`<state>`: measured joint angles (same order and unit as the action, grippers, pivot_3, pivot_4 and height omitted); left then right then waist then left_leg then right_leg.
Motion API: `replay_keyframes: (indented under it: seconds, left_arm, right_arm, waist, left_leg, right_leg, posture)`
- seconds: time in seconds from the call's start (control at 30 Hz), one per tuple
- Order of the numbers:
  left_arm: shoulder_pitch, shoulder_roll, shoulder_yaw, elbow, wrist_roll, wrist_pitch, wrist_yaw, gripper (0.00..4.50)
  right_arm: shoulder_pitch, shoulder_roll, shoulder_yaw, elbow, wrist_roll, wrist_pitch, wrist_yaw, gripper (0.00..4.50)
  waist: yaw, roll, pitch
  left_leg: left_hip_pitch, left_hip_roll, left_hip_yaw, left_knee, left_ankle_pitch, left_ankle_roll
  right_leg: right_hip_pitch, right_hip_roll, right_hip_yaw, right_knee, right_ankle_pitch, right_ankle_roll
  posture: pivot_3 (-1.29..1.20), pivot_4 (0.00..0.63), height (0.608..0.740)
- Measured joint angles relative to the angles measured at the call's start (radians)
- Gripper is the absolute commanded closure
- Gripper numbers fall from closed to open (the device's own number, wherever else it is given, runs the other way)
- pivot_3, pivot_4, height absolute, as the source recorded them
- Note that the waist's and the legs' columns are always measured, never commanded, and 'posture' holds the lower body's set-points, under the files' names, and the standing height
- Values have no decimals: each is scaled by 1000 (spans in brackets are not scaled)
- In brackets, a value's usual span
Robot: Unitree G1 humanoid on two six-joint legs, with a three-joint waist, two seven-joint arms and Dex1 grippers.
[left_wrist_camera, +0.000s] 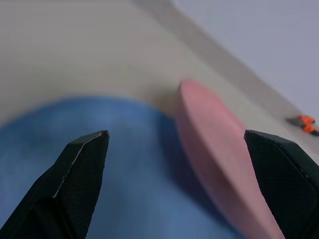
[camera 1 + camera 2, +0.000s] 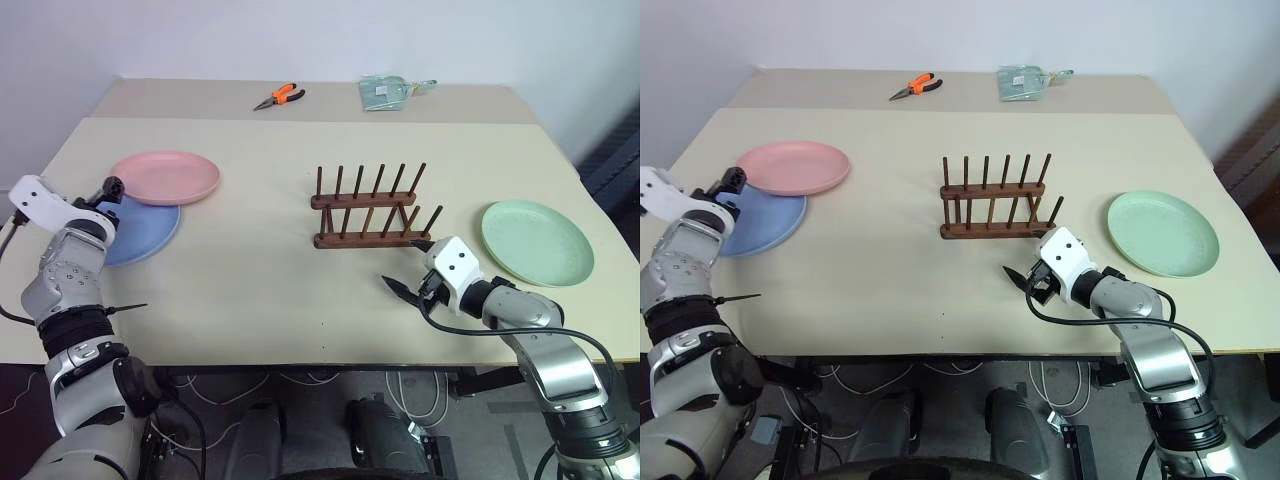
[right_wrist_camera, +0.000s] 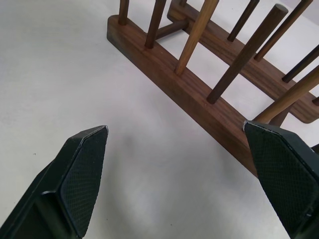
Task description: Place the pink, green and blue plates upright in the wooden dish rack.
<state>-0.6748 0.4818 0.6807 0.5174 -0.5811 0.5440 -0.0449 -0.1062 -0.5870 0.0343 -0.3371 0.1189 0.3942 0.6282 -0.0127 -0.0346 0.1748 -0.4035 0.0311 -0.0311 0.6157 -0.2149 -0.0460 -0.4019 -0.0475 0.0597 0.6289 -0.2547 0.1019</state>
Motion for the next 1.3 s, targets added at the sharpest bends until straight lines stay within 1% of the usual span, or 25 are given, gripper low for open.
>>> replay_keyframes:
  seconds: [0.03, 0.07, 0.13, 0.17, 0.33, 0.37, 0.53, 0.6, 0.63, 0.67, 0.7, 0.77, 0.87, 0.97, 1.13, 1.2, 1.27, 1.3]
  left_arm:
    - [-16, 0, -3, 19, -3, 14, -9, 17]
    - [-36, 0, -13, 42, -6, 21, -23, 264]
    - [-83, 0, -31, 92, -7, 22, -43, 903]
    - [-107, 0, -33, 122, -7, 22, -43, 1353]
    - [-153, 2, -27, 231, -14, 11, -39, 4108]
    - [-156, 2, -26, 239, -20, 8, -48, 4450]
    - [-167, 8, -36, 265, -20, 2, -89, 4450]
    - [-167, -16, -54, 219, -21, -4, -123, 4450]
    - [-171, -53, -87, 144, -23, -2, -148, 4450]
    - [-179, -73, -107, 111, -27, 0, -161, 4450]
    - [-191, -104, -148, 36, -31, 8, -184, 4450]
    - [-246, -173, -229, -81, -43, 38, -211, 4450]
    - [-335, -271, -309, -211, -85, 89, -208, 4450]
    - [-361, -321, -393, -293, -98, 159, -194, 4450]
    - [-345, -381, -437, -340, -109, 257, -156, 4450]
    - [-339, -393, -432, -362, -127, 290, -136, 4500]
    - [-326, -409, -420, -389, -147, 323, -106, 4500]
    - [-314, -413, -419, -402, -149, 337, -93, 4500]
  right_arm:
    - [0, 1, 0, 0, -1, -2, -4, 35]
    - [0, 3, 0, 0, -6, -4, -8, 14]
    - [0, 9, 2, 0, -15, -11, -17, 0]
    - [0, 12, 3, -1, -18, -15, -22, 0]
    - [13, 16, -8, -3, -18, -20, -46, 0]
    - [16, 16, -14, -7, -17, -18, -51, 0]
    - [19, 15, -65, -39, -2, -6, -68, 0]
    - [2, -10, -64, -45, -35, -17, -77, 0]
    - [-37, -48, -49, -47, -77, -40, -77, 0]
    - [-63, -61, -44, -50, -95, -53, -77, 0]
    - [-124, -70, -30, -58, -124, -77, -75, 0]
    - [-240, -64, 23, -82, -170, -112, -76, 0]
    - [-344, -52, 133, -83, -269, -168, -82, 0]
    - [-408, -61, 227, 11, -434, -227, -115, 0]
    - [-471, -62, 250, 166, -616, -273, -225, 0]
    - [-479, -67, 250, 191, -665, -283, -249, 530]
    - [-478, -78, 250, 196, -705, -298, -260, 1291]
    - [-476, -83, 250, 196, -717, -306, -261, 1796]
  waist:
    - [0, 0, 0]
    - [0, -1, 0]
    - [0, -1, 0]
    - [-1, -1, 0]
    - [-7, -1, 1]
    - [-7, -1, 1]
    - [-4, -1, 1]
    - [-3, -1, 1]
    - [2, -2, 3]
    - [5, -3, 4]
    - [6, -4, 4]
    - [5, -4, 5]
    - [0, -4, 4]
    - [-11, -3, 5]
    - [-9, -3, 5]
    - [-6, -3, 5]
    - [-4, -3, 5]
    - [-3, -3, 5]
  left_leg:
    - [-1, 0, 0, 0, 0, 0]
    - [-1, 0, 0, 0, 0, -1]
    - [-2, 0, 0, 0, 1, -1]
    - [-2, 0, 0, 0, 1, -1]
    - [-2, 0, 0, -1, 1, -1]
    - [-2, 0, 0, -1, 1, -1]
    - [-3, 0, 0, -1, 1, -1]
    - [-4, 0, 0, 0, 1, -2]
    - [-5, 0, 0, 0, 2, -4]
    - [-6, 0, 0, 0, 4, -6]
    - [-7, 0, 0, 0, 4, -7]
    - [-7, 0, -1, 0, 4, -7]
    - [-7, 0, -1, -1, 4, -7]
    - [-5, 0, 0, -2, 4, -7]
    - [-5, 0, -1, -1, 4, -7]
    - [-6, 0, -1, -1, 4, -7]
    - [-6, 0, -1, -1, 4, -7]
    - [-6, 0, -1, -1, 4, -7]
  right_leg:
    - [-1, 0, 0, 0, 0, 0]
    - [-1, 0, 0, 0, 0, 0]
    - [-2, 0, 0, 0, 0, 0]
    - [-2, 0, 0, 0, 0, 0]
    - [-3, 0, 0, 1, 1, 0]
    - [-3, 0, 0, 1, 1, 0]
    - [-4, 0, -1, 1, 1, 0]
    - [-4, 0, -1, 0, 1, 0]
    - [-5, -1, -1, 0, 1, 0]
    - [-5, -1, -1, 0, 1, 0]
    - [-5, -1, -1, 0, 2, 0]
    - [-5, -1, -1, -1, 2, 0]
    - [-5, -1, -1, -2, 2, 2]
    - [-5, 0, 0, 0, 2, 2]
    - [-6, 0, 0, 1, 2, 2]
    - [-6, 0, 0, 1, 2, 2]
    - [-6, 0, 0, 0, 2, 2]
    - [-6, 0, 0, 0, 2, 2]
  posture:
    - [0, 150, 732]
    - [0, 150, 732]
    - [0, 150, 732]
    - [0, 150, 732]
    - [0, 150, 732]
    - [0, 150, 732]
    - [0, 150, 732]
    - [0, 150, 732]
    - [0, 150, 732]
    - [0, 150, 732]
    - [0, 150, 732]
    - [0, 150, 732]
    - [0, 150, 732]
    - [0, 150, 732]
    - [0, 150, 732]
    - [0, 150, 732]
    - [0, 150, 732]
    - [0, 150, 732]
